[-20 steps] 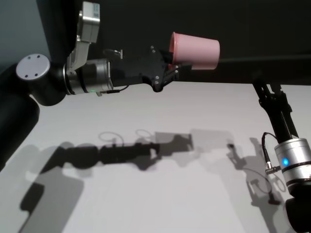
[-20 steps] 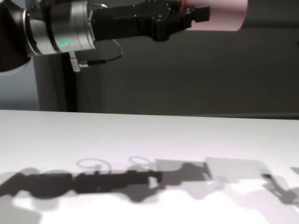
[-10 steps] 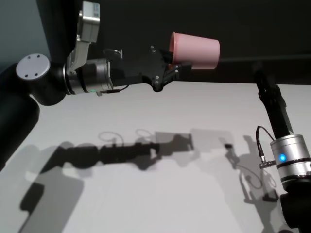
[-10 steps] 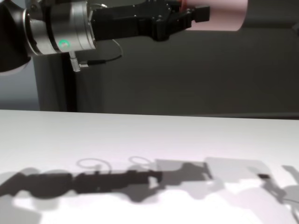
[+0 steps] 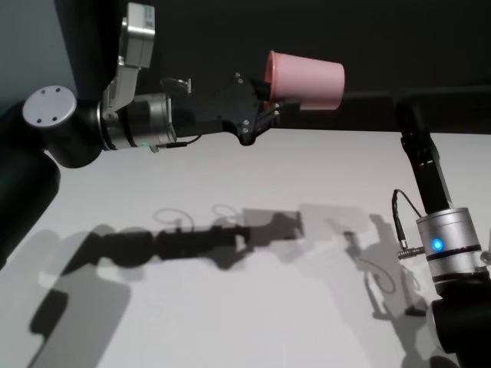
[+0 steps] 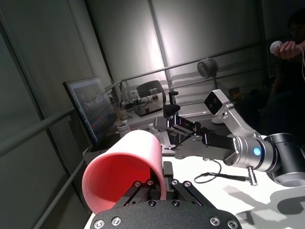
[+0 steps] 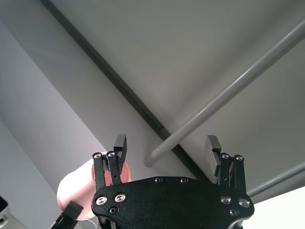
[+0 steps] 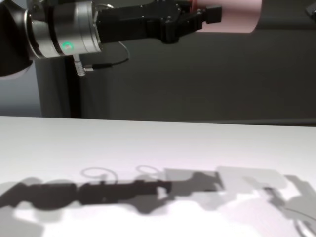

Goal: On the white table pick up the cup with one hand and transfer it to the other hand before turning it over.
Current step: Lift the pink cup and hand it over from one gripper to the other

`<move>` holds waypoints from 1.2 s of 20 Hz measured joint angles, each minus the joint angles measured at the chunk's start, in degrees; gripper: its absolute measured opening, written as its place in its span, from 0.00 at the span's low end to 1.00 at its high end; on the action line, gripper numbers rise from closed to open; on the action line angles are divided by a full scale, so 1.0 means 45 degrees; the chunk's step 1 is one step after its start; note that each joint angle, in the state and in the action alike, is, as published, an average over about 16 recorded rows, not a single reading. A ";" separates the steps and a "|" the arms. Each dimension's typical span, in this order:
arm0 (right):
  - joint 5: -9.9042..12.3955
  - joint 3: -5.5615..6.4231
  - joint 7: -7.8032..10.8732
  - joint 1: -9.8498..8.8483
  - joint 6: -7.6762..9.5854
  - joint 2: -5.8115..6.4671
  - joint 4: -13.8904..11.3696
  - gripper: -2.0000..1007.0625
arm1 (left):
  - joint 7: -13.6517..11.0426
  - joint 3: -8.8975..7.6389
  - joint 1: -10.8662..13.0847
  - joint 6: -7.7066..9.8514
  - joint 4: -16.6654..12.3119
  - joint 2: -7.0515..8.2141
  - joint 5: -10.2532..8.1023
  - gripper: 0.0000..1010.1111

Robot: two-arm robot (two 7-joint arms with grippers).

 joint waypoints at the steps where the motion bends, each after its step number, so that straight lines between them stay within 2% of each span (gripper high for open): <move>1: 0.0108 -0.0046 0.0139 0.0057 -0.0026 -0.0017 0.0054 0.99 | 0.0000 0.0000 0.0000 0.0000 0.0000 0.0000 0.0000 0.05; 8: 0.0783 -0.0409 0.1020 0.0524 -0.0220 -0.0202 0.0481 0.99 | 0.0000 0.0000 0.0000 0.0000 0.0000 0.0000 0.0000 0.05; 14: 0.1260 -0.0732 0.1587 0.0942 -0.0393 -0.0410 0.0883 0.99 | 0.0000 0.0000 0.0000 0.0000 0.0000 0.0000 0.0000 0.05; 19: 0.1565 -0.0964 0.1860 0.1165 -0.0488 -0.0520 0.1125 0.99 | 0.0000 0.0000 0.0000 0.0000 0.0000 0.0000 0.0000 0.05; 24: 0.1789 -0.1159 0.1897 0.1254 -0.0544 -0.0556 0.1261 0.99 | 0.0000 0.0000 0.0000 0.0000 0.0000 0.0000 0.0000 0.05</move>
